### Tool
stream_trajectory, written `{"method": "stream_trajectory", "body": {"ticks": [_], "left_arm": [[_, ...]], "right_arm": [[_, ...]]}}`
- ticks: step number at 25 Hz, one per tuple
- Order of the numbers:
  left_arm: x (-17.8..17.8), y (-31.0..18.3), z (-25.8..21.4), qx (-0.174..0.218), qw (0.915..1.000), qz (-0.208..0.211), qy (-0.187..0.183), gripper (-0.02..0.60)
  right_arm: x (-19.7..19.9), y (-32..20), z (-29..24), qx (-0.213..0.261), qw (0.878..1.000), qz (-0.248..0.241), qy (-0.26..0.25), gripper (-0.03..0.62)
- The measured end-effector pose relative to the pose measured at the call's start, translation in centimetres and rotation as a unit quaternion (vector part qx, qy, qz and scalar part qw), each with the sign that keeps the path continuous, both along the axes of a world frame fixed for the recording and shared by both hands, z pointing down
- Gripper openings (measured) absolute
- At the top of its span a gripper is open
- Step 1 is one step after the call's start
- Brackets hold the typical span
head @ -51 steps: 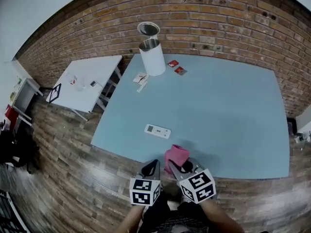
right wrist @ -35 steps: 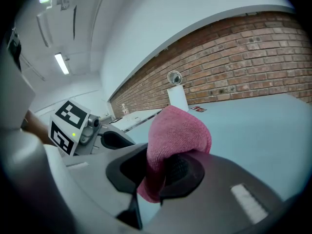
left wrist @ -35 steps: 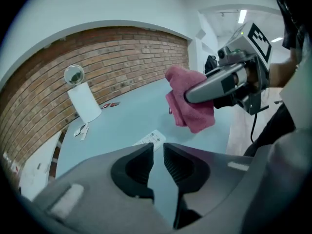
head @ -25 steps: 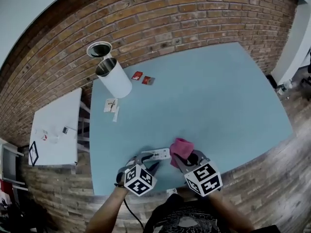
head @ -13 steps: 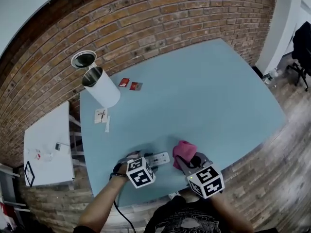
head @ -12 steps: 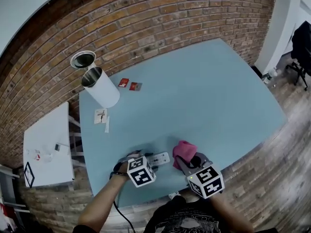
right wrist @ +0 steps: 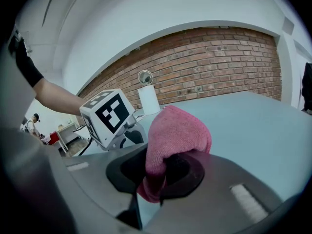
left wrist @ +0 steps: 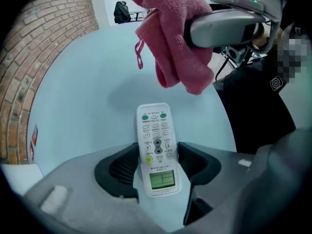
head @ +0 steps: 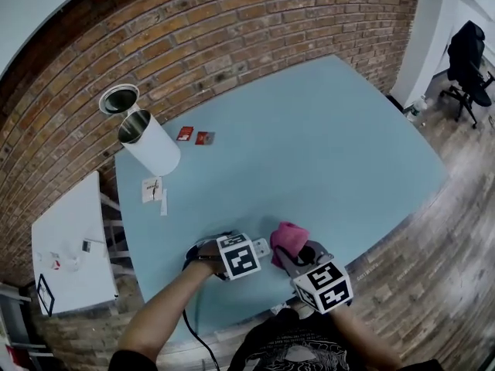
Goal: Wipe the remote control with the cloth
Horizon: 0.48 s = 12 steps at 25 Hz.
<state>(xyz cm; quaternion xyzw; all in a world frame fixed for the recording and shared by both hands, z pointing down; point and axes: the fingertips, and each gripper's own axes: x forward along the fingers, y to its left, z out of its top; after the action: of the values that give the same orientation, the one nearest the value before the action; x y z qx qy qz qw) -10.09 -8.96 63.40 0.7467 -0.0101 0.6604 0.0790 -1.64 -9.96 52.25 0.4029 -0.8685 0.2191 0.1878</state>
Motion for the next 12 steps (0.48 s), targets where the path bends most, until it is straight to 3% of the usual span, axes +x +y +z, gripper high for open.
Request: {"method": "stream_trajectory", "body": {"ticks": [4,12], "left_arm": [[0.1,0.2,0.0,-0.003,1.0,-0.007,0.001,0.241],[-0.2,-0.5,-1.1,0.01,0.9935,-0.084,0.076,0.233]], "right_arm": [[-0.2,0.1,-0.1,0.003,1.0,0.01,-0.007,0.064],[0.9,-0.2,-1.6,0.024,0.999,0.039,-0.016,0.064]]}}
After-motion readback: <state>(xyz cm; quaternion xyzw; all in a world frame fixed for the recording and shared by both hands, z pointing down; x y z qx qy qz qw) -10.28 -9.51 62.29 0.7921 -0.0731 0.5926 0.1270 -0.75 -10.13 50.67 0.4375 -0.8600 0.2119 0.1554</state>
